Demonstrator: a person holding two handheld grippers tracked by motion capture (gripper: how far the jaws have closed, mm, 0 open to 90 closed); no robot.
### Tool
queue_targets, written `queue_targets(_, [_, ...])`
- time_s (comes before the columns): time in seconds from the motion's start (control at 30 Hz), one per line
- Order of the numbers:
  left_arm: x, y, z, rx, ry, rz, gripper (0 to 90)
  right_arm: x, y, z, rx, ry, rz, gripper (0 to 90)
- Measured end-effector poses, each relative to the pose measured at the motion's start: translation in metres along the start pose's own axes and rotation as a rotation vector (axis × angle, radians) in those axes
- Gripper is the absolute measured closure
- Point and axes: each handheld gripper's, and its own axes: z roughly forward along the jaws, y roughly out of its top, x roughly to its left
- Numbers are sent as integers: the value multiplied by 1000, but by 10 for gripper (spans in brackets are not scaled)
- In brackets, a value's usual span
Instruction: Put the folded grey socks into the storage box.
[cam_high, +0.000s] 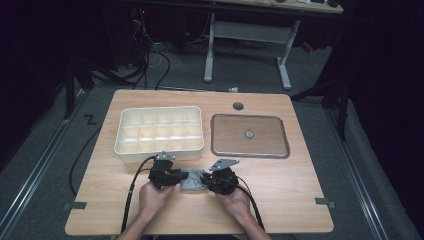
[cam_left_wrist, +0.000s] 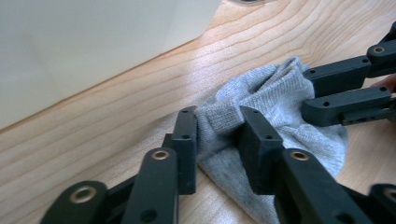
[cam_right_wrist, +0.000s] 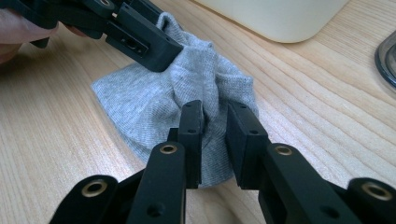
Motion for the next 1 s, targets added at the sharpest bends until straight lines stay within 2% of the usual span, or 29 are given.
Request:
queue_targets(0.27, [1,-3,-2,-20,-21,18,779,2,3,0,17,-18,-3,765])
queue_targets(0.43, [-1,-2,-4,-10,-12,23,798,5,7,-2,35,-37,1,724])
queue_targets(0.57, [-1,-1,-5,-7,-7,10,804,10,14,-14,-25,-48,6,727])
queue_targets(0.6, [-1,-1,-5,-5,-7,6,806,13,17,-19,-48,-49,-9,741])
queue_targets(0.7, [-1,-1,-5,1,-5,-2,808,23,23,-24,-70,-36,-67,800])
queue_targets(0.77, [-2,-1,-7,5,0,-5,809,25,24,-20,-63,-14,-74,835])
queue_targets(0.9, [-2,-1,-10,13,5,-4,810,18,23,-2,-35,10,-42,883])
queue_targets(1.0, [-3,-1,-11,23,1,-2,812,13,22,3,-27,-5,-27,896])
